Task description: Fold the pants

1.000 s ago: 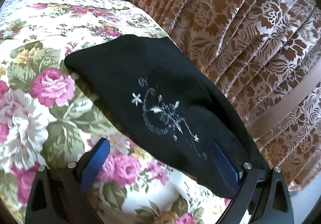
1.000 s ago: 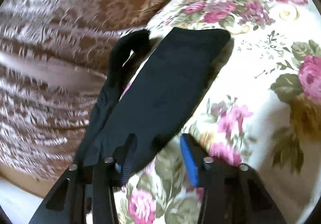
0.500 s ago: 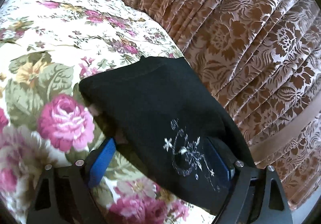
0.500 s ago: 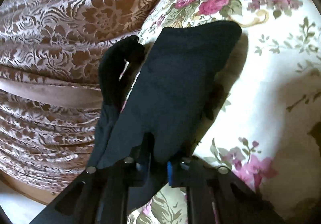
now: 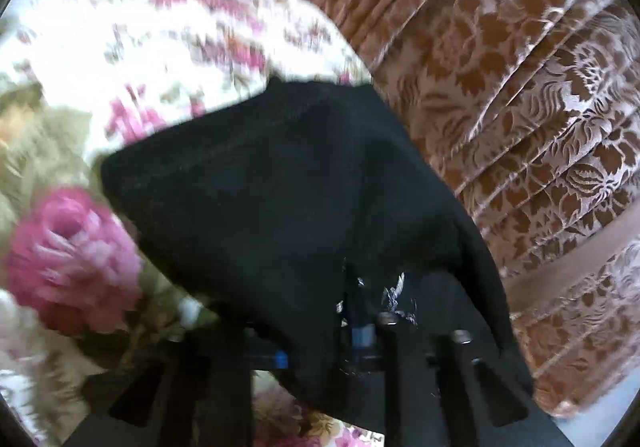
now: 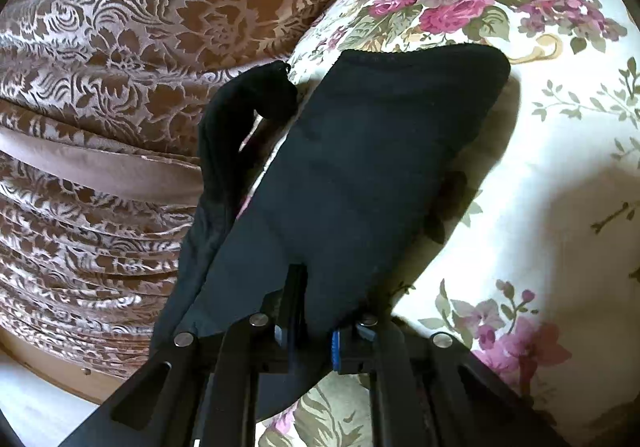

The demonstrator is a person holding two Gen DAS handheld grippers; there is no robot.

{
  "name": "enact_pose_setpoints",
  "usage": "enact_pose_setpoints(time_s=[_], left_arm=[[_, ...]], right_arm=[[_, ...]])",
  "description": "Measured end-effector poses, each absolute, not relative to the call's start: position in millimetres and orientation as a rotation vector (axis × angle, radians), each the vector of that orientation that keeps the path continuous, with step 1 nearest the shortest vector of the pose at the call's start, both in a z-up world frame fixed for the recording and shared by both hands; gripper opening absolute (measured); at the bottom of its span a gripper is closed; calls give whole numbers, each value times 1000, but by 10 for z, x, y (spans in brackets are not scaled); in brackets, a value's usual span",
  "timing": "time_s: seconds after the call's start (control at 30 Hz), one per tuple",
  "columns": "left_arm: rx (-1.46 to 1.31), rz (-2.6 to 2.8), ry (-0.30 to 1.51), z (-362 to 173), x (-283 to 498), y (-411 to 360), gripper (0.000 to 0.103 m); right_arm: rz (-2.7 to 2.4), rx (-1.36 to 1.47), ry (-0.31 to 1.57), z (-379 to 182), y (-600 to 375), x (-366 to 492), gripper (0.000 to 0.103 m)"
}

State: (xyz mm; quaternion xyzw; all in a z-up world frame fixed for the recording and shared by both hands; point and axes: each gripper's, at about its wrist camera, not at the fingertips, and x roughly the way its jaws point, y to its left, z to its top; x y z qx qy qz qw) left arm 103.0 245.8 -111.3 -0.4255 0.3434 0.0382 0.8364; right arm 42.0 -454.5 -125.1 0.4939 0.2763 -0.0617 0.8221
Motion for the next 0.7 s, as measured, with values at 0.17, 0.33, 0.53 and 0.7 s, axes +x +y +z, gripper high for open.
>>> enact_pose_setpoints(time_s=[0.17,0.33,0.53,0.7], left_arm=[[-877,33,724,-946,967,2486,10],[-855,-11,682,-647,769,2575,8],[-856,-67,658,-404,422,2657,6],[-836,-55,692,-429,-33,2702,6]], right_arm=[[-169,1018,614,-1200,-4528,448,7],[-191,956,553,-914,-4538,316,7],[-173,852,496,-442,-4573,36,7],[-172,840,533,-380,-4638,-313,7]])
